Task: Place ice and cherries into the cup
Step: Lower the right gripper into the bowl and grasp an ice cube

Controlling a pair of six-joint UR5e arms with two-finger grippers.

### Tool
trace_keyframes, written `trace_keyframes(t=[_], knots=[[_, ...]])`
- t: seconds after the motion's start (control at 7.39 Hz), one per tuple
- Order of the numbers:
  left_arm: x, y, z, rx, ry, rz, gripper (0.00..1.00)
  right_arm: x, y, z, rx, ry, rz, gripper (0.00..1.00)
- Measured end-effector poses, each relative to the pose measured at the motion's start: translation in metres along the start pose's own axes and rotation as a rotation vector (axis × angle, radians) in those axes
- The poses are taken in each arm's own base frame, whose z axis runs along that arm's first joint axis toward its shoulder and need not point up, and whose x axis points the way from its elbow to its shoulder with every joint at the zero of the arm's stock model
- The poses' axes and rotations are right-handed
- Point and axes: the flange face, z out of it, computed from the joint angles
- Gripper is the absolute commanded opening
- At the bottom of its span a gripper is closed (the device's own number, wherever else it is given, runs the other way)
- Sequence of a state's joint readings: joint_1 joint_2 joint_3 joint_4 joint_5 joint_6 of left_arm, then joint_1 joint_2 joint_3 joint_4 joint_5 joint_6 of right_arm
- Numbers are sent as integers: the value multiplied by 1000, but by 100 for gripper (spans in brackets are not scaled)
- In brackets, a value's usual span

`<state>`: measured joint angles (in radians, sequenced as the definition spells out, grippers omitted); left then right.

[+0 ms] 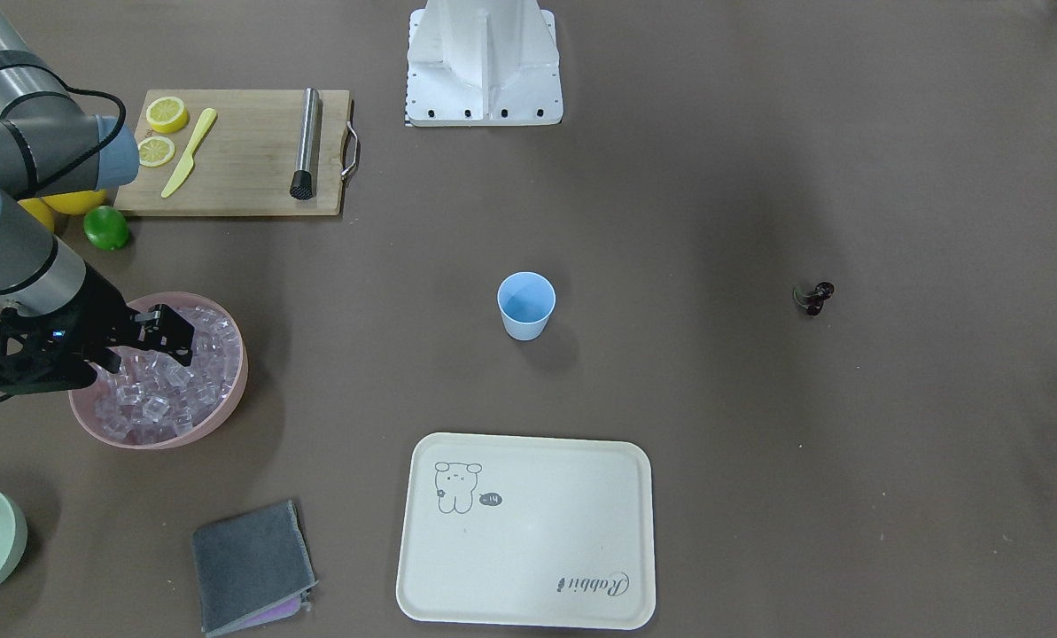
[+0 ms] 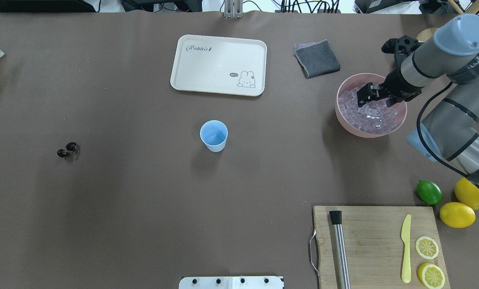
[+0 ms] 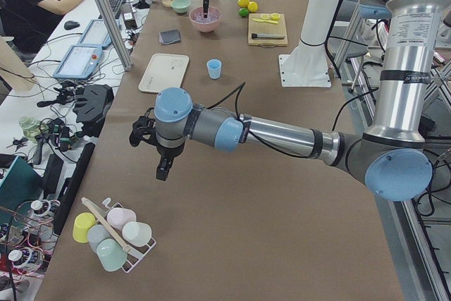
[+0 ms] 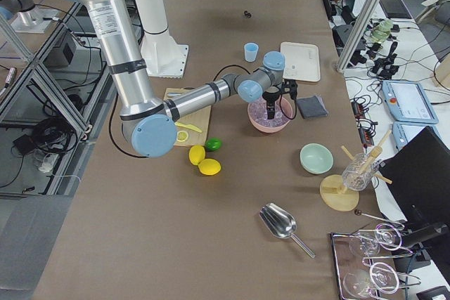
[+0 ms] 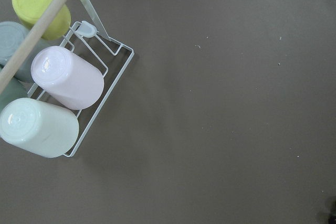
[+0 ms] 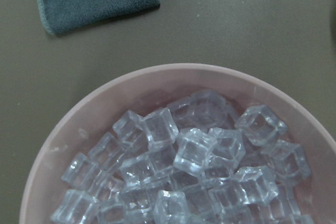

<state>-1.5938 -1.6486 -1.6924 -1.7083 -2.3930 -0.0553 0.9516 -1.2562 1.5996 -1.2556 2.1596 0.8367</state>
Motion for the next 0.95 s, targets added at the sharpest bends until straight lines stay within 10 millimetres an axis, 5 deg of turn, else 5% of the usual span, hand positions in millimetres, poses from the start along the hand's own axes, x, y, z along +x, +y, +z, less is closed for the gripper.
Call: trace_keyframes(t=[0.27, 0.41, 0.54, 0.95], knots=[[0, 0, 0, 0, 0, 0, 98, 0, 2, 14, -11, 17, 8, 73], [0, 0, 0, 0, 0, 0, 98, -1, 3, 20, -14, 26, 12, 55], [0, 0, 0, 0, 0, 1, 98, -1, 5, 24, -15, 33, 17, 23], [-1, 0, 1, 1, 0, 2, 98, 0, 6, 28, -14, 42, 23, 16]])
